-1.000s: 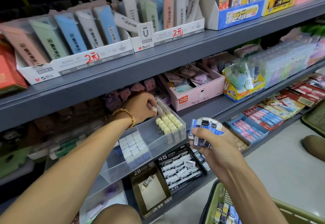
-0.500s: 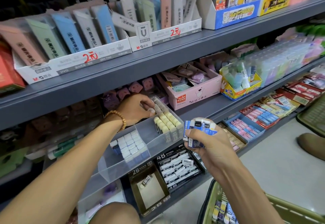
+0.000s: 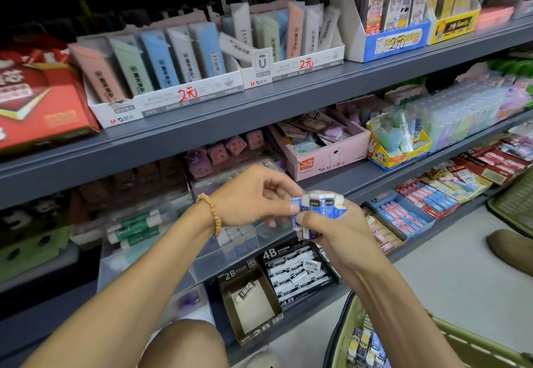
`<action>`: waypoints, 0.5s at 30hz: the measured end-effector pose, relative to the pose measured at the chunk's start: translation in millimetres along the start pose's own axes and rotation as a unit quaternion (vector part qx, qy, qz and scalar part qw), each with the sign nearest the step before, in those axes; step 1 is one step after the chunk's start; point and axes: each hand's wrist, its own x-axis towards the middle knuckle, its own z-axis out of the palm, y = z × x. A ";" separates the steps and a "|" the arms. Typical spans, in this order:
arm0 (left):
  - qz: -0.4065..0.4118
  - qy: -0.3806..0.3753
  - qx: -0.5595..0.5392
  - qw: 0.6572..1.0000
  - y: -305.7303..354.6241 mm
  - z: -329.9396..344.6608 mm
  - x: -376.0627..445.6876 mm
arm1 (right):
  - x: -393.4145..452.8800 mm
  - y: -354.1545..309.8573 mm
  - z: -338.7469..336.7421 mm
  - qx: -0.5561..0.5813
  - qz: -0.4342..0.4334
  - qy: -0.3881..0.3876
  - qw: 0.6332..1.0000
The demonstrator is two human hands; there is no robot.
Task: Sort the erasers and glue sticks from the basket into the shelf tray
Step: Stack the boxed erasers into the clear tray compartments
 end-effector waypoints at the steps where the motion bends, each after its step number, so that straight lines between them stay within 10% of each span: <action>1: -0.002 0.003 -0.007 1.000 1.9 -3.5 -4.0 | -1.3 0.0 1.9 0.003 0.002 0.000 1.000; 15: -0.093 0.206 0.146 0.963 -55.8 -62.8 -92.0 | -31.6 18.2 21.7 0.033 0.075 -0.008 0.997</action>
